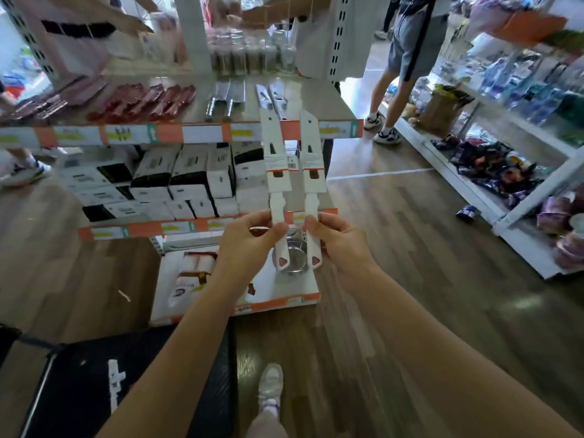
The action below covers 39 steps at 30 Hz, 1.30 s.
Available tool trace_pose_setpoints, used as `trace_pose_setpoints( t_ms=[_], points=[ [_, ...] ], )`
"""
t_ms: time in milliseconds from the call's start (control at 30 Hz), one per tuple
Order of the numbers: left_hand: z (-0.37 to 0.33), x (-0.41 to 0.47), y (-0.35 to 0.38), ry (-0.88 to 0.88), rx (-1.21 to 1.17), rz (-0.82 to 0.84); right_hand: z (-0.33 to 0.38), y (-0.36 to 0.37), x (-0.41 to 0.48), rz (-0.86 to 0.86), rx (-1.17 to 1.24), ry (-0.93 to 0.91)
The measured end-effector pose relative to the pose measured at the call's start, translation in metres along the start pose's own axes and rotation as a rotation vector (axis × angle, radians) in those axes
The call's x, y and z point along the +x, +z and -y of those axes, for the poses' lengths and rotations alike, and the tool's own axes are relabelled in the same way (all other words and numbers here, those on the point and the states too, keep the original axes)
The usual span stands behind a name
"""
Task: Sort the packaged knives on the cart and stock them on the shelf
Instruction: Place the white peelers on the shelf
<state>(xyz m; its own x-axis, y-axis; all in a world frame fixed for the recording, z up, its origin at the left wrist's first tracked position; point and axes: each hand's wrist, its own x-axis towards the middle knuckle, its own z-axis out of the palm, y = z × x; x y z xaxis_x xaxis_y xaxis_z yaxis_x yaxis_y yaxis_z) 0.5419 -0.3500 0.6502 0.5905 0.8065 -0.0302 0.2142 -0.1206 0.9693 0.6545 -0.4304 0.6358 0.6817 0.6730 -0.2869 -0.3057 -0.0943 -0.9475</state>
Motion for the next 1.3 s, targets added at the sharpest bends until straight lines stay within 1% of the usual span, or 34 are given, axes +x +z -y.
trace_pose_setpoints(
  t_ms=[133, 300, 400, 533, 633, 733, 833, 933, 1000, 1167, 1300],
  points=[
    [-0.004, 0.063, 0.016, -0.013, -0.027, 0.018, 0.018, -0.008, 0.064, -0.036, -0.015, -0.008],
    [-0.015, 0.158, 0.027, -0.073, -0.032, 0.026, 0.048, -0.008, 0.157, -0.06, -0.04, 0.001],
    [-0.026, 0.211, 0.033, -0.072, 0.016, 0.037, 0.067, -0.008, 0.203, -0.056, -0.058, 0.007],
    [-0.044, 0.263, 0.042, -0.069, 0.036, 0.013, 0.097, -0.01, 0.249, -0.038, -0.063, -0.052],
    [-0.055, 0.294, 0.051, -0.113, 0.087, -0.039, 0.123, -0.012, 0.277, -0.029, -0.088, -0.082],
    [-0.063, 0.317, 0.061, -0.121, 0.22, -0.115, 0.14, -0.013, 0.304, -0.002, -0.147, -0.09],
    [-0.069, 0.33, 0.07, -0.057, 0.328, -0.107, 0.146, -0.016, 0.323, 0.044, -0.203, -0.089],
    [-0.069, 0.34, 0.08, -0.01, 0.349, -0.103, 0.148, -0.023, 0.338, 0.114, -0.233, -0.114],
    [-0.068, 0.343, 0.087, 0.006, 0.373, -0.115, 0.148, -0.025, 0.346, 0.121, -0.25, -0.101],
    [-0.063, 0.352, 0.094, -0.049, 0.421, -0.134, 0.142, -0.027, 0.359, 0.109, -0.285, -0.023],
    [-0.063, 0.359, 0.096, -0.072, 0.447, -0.166, 0.141, -0.027, 0.363, 0.123, -0.304, -0.021]
  ],
)
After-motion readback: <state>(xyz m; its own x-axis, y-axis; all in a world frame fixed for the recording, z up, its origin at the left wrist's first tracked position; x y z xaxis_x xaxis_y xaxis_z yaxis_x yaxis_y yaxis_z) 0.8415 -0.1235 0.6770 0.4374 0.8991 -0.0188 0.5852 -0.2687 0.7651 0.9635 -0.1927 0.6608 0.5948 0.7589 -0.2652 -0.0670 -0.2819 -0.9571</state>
